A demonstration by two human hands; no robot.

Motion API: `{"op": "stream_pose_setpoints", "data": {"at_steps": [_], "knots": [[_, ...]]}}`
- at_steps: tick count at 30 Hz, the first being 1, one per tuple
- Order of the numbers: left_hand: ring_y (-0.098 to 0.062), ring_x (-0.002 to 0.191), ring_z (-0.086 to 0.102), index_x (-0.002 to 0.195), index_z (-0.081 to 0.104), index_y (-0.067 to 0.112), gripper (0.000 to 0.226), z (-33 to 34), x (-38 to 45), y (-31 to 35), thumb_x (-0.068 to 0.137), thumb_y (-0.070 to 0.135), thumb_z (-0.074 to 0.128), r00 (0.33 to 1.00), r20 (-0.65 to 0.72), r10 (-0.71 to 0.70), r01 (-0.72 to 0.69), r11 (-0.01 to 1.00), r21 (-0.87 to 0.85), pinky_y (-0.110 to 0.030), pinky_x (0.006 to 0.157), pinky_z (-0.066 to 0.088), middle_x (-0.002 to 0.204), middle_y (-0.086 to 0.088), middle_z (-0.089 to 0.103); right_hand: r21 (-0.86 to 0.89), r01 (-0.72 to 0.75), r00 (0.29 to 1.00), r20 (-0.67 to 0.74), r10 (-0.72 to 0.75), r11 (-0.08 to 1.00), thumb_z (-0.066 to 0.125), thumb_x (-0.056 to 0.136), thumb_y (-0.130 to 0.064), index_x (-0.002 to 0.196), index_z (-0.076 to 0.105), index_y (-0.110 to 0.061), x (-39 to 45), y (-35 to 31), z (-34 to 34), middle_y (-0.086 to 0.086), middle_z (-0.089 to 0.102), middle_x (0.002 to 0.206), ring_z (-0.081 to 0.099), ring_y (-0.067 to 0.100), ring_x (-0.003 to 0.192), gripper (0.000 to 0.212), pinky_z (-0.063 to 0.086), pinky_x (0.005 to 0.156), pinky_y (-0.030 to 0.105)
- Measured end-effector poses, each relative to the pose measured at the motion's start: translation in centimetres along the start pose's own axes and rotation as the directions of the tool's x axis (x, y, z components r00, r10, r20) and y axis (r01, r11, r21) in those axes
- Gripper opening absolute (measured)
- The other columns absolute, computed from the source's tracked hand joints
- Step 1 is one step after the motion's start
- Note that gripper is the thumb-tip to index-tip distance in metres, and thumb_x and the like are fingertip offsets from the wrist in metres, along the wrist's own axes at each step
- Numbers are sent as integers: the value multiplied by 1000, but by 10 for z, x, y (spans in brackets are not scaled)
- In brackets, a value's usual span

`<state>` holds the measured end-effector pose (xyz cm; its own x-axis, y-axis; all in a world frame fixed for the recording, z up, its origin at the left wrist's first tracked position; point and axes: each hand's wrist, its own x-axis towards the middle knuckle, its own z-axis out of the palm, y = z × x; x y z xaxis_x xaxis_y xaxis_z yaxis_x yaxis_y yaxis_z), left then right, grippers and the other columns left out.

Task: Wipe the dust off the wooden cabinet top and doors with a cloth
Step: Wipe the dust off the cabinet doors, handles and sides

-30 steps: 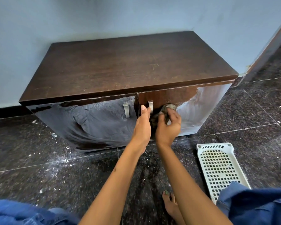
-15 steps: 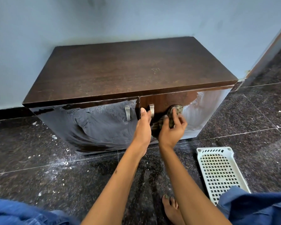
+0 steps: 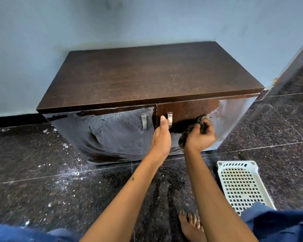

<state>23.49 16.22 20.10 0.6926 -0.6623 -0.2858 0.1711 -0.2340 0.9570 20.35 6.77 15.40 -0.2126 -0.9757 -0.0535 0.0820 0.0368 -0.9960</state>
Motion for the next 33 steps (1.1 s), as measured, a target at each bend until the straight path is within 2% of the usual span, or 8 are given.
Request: {"op": "stream_pose_setpoints", "data": {"at_steps": [5,10,16,21,25,27,30,33], "knots": [[-14,140,27,145,31,16,62,-3,-2,-1,98,50,10,999,40,9,-9,1000,-14,-27,111,17,153,-1,30,-20,255,965,72,-253,967,61,86,-4,123,62,-10,-23,-2,-1,7,50,112,52,12,101,38,36,83,0],[-11,139,29,145,32,17,64,-9,-3,-1,97,52,8,996,94,3,-1,1000,-23,-20,99,16,152,1,31,52,-168,980,-102,172,984,55,92,-8,131,56,-11,6,0,2,9,59,129,55,22,119,39,40,103,23],[-13,138,31,144,34,13,64,-7,1,-4,98,49,8,998,60,19,-17,999,-49,-20,99,17,150,-2,34,-93,220,975,39,-218,971,60,90,-13,125,61,-10,-8,4,-2,9,53,135,44,5,119,35,27,87,-8],[-11,137,33,143,36,17,61,-2,0,-6,98,50,10,999,16,34,-33,999,-27,-21,101,18,149,0,36,-86,-49,998,-32,47,995,56,93,-11,129,57,-10,9,-1,1,11,56,133,52,22,124,36,40,103,24],[-11,138,31,142,37,18,61,2,-1,-6,98,50,10,999,-6,35,-36,999,-20,-27,109,18,149,1,36,-136,319,941,166,-296,938,57,92,-8,127,58,-3,-11,3,-8,11,50,138,44,12,127,35,30,98,1],[-11,137,32,142,38,19,61,1,-1,-6,98,50,10,999,-7,32,-32,999,-21,-25,106,19,148,2,37,-142,297,945,185,-270,944,58,91,-4,124,59,0,-6,10,-15,13,51,136,47,16,126,34,32,98,3],[-11,137,33,143,36,17,61,-2,-1,-4,98,49,9,999,15,36,-35,999,-25,-20,100,18,149,1,36,-118,-3,999,39,7,993,55,91,-3,127,56,1,21,2,-12,16,55,132,51,23,125,36,38,105,23],[-11,137,32,143,34,14,61,-3,-1,-3,99,47,8,999,26,32,-30,998,-58,-18,99,17,150,0,34,-142,186,980,96,-173,972,56,92,-5,129,55,-1,18,-7,-10,12,50,138,45,15,128,37,33,104,15]]}}
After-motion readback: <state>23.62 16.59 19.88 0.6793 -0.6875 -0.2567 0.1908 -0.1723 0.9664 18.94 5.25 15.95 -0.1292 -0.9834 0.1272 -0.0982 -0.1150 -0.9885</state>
